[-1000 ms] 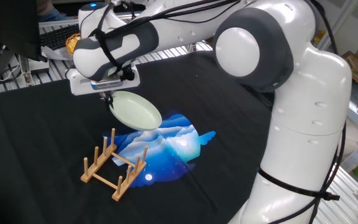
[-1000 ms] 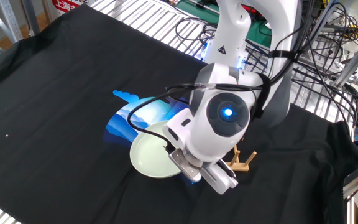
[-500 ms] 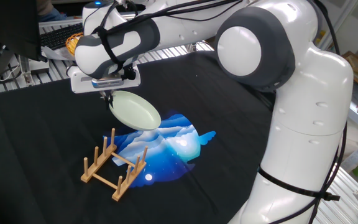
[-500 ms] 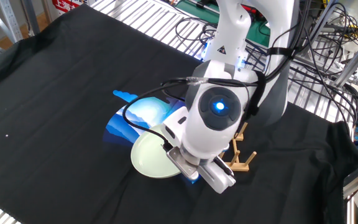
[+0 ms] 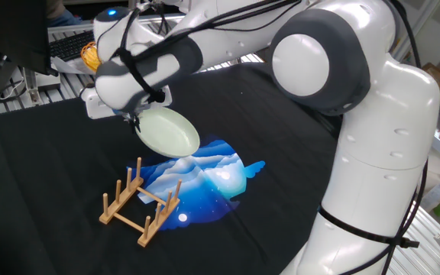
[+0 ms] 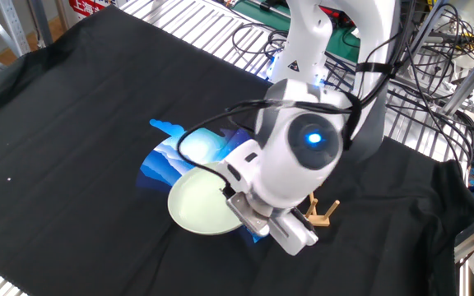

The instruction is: Put the dish on the dish rack

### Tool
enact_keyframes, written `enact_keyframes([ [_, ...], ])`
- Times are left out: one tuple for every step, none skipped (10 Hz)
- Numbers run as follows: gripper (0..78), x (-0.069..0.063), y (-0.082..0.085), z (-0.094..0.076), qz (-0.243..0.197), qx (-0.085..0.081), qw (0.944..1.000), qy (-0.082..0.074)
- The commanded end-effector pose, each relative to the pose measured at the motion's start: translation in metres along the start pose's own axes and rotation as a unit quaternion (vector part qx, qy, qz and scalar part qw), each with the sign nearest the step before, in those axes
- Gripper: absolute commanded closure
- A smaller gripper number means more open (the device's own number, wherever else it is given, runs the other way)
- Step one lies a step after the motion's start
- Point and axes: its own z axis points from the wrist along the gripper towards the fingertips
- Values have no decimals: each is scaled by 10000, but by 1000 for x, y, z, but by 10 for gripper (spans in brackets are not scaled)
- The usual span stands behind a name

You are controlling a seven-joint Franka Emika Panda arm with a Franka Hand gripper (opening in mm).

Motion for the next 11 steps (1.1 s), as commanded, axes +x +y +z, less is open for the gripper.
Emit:
enact_keyframes([
  [765, -1, 0, -2, -163, 182, 9996, -168],
  [765, -1, 0, -2, -177, 165, 9995, -224],
  [765, -1, 0, -2, -178, 135, 9994, -270],
  [765, -1, 0, -2, -86, -177, 9996, -189],
  [765, -1, 0, -2, -105, -302, 9994, -98],
  [765, -1, 0, -2, -114, -271, 9996, -34],
  [765, 7, 5, -14, -112, -267, 9996, 53],
  [765, 15, 8, -26, -156, -342, 9991, 190],
  [765, 21, 10, -35, -201, -459, 9984, 264],
  [765, 25, 11, -40, -241, -485, 9981, 299],
  [765, 33, 12, -53, -351, -574, 9969, 416],
])
